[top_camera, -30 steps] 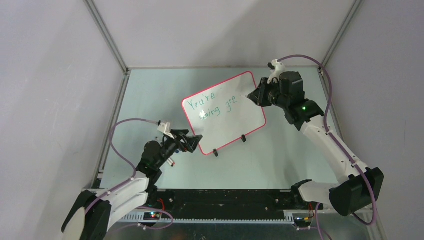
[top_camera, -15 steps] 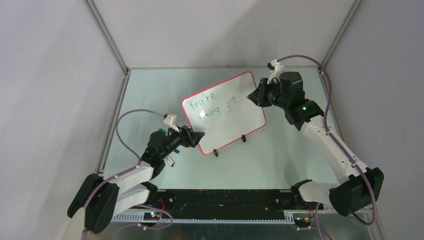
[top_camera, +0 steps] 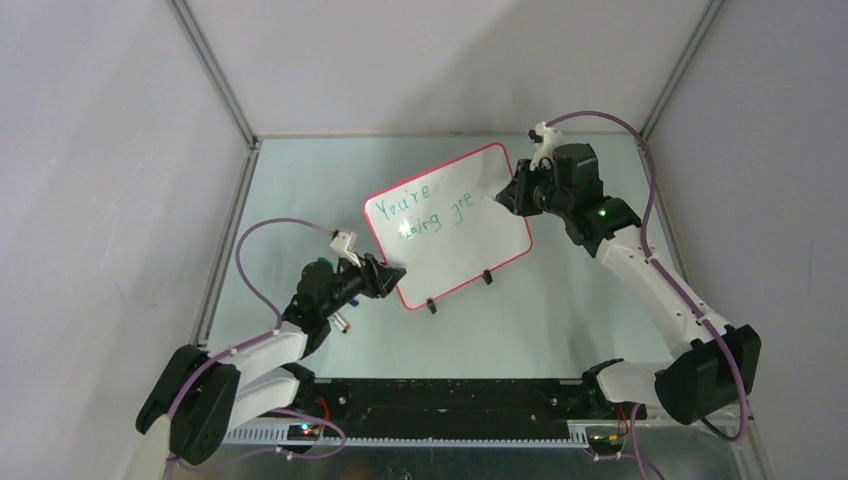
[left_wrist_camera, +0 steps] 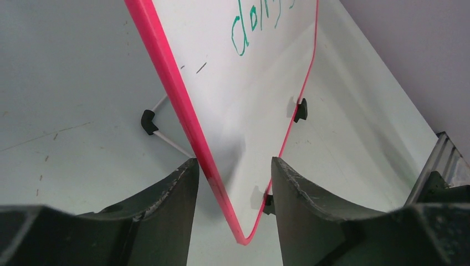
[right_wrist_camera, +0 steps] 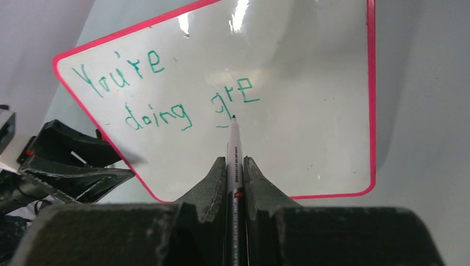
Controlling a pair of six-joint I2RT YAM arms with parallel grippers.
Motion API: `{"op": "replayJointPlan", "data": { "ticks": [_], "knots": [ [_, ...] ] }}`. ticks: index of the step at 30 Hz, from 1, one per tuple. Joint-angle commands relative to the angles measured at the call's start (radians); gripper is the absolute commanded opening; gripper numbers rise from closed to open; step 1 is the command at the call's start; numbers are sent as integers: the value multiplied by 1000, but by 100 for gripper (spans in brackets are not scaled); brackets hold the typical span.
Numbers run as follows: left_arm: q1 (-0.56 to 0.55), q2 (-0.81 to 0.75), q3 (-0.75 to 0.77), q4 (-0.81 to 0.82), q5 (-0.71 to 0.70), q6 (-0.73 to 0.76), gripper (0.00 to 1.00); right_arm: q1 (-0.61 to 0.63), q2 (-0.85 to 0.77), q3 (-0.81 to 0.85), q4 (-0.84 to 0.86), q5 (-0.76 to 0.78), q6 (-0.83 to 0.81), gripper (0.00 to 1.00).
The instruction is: Write a sentence on the whiteboard
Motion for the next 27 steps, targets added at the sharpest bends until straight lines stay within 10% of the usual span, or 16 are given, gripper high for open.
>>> {"op": "replayJointPlan", "data": {
  "ticks": [1,27],
  "knots": [
    [9,-39,40,-23,-17,50,54,0,23,5,14,46,-29,0],
    [29,-20,75,-147,-62,108,18,64,65,5,46,124,-71,0]
  ]
}}
